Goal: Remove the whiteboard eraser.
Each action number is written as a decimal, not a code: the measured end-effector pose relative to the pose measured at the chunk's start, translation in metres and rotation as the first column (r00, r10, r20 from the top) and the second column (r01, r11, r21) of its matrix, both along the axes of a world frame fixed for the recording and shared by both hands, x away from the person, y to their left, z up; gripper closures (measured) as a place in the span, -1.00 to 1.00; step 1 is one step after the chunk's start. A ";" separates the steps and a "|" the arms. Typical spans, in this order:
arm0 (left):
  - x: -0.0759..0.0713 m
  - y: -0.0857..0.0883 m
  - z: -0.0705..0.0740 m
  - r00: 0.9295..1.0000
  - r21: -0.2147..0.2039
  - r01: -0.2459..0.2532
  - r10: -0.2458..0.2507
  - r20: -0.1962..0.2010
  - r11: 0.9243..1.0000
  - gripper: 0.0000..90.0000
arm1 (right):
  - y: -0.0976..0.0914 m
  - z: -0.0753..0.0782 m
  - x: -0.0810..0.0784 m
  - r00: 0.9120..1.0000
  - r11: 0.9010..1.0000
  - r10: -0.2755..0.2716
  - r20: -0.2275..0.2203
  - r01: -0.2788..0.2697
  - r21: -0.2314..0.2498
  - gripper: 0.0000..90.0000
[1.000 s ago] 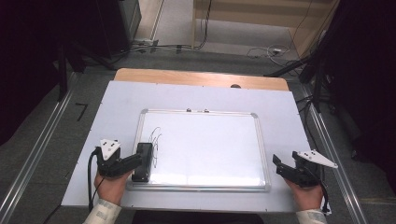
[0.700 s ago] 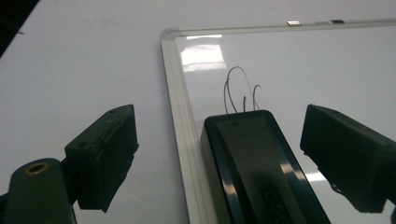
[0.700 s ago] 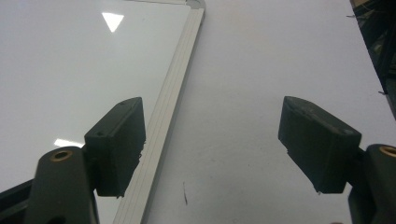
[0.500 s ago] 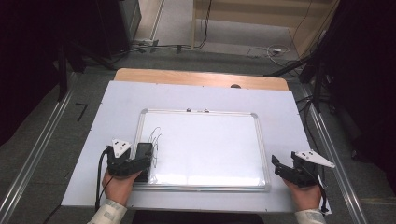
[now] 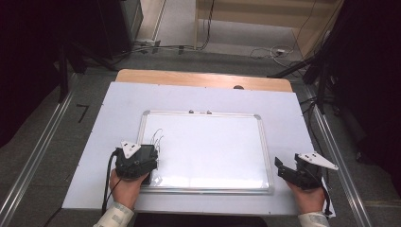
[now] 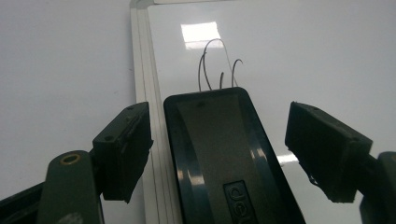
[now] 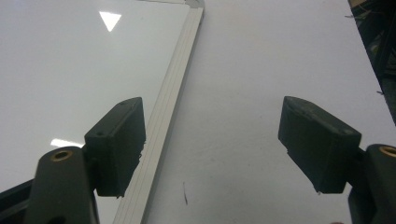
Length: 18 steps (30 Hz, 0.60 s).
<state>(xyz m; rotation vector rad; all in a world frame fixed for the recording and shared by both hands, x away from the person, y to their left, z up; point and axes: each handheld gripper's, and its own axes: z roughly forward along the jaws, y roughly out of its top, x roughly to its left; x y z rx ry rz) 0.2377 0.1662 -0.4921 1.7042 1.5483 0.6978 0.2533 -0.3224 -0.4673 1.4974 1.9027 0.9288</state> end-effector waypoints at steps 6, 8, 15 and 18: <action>0.002 -0.004 -0.002 1.000 0.008 -0.001 0.001 -0.025 1.000 -0.48 | 0.000 0.000 0.000 1.000 1.000 -0.002 0.003 0.002 -0.001 -0.52; 0.002 -0.004 -0.003 0.999 0.008 0.003 -0.003 -0.035 1.000 -0.48 | 0.000 0.000 0.000 1.000 1.000 -0.003 0.003 0.003 -0.002 -0.52; 0.005 -0.007 -0.005 0.998 0.030 -0.001 0.003 -0.057 1.000 -0.45 | 0.000 0.000 0.000 1.000 1.000 -0.005 0.005 0.005 -0.005 -0.52; 0.006 -0.007 -0.006 0.998 0.032 -0.004 0.006 -0.063 0.999 -0.43 | 0.000 0.000 0.000 1.000 1.000 -0.007 0.005 0.007 -0.009 -0.51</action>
